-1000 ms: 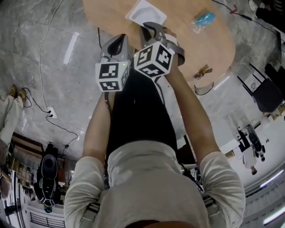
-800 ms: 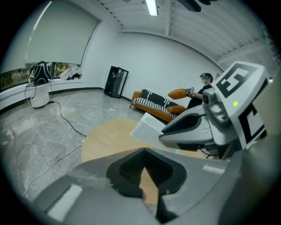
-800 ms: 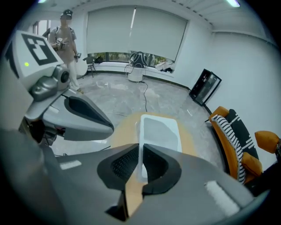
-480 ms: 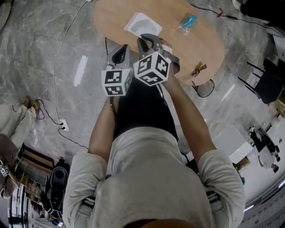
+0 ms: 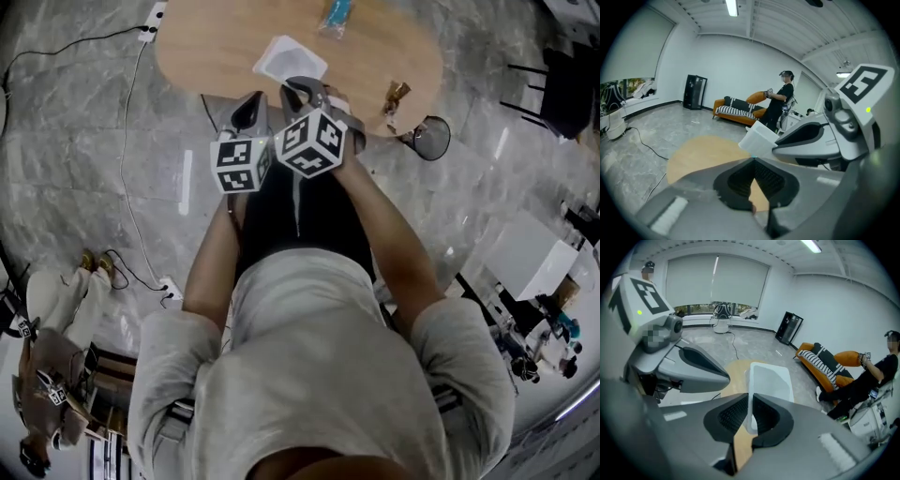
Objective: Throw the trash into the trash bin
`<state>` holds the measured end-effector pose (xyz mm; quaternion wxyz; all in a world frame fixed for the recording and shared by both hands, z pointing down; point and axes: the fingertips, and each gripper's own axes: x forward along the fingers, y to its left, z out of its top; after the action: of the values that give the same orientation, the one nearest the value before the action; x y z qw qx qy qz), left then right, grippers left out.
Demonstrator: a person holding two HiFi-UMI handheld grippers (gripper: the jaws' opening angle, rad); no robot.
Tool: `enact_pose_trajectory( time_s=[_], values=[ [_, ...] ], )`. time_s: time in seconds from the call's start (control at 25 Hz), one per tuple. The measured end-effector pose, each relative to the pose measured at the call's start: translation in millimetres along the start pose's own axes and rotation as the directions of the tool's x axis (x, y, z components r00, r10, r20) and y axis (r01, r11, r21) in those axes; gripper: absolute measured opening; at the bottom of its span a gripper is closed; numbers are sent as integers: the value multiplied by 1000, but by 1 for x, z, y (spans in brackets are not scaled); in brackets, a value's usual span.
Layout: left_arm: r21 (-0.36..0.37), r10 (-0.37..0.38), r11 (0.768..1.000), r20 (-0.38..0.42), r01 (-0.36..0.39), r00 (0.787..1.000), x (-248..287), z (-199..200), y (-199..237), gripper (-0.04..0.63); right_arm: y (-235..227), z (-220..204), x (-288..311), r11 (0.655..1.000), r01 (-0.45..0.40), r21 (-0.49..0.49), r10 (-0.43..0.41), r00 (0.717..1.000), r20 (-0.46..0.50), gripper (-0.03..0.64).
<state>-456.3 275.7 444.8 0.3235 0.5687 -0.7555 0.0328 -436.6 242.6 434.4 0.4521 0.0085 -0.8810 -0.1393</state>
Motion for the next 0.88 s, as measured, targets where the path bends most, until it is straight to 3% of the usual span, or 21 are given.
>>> enact_pose_trajectory(
  time_s=[0.16,0.4,0.64,0.88],
  values=[
    [73,-84,994,-48,87,995,14,-7,-55,18,-27,-47,-41,991,80,108,-79,997,-18,38],
    [142,-182,971,-79,192,980,34,-16,-164,18,-68,-137,-111,946,187,264,-180,982,-48,37],
    [218,-299,922,-127,321,946,38,-42,-290,18,-91,-236,-196,871,299,390,-288,954,-87,38],
    [299,-384,858,-167,418,908,46,-70,-407,18,-104,-337,-268,789,380,483,-359,923,-139,38]
  ],
)
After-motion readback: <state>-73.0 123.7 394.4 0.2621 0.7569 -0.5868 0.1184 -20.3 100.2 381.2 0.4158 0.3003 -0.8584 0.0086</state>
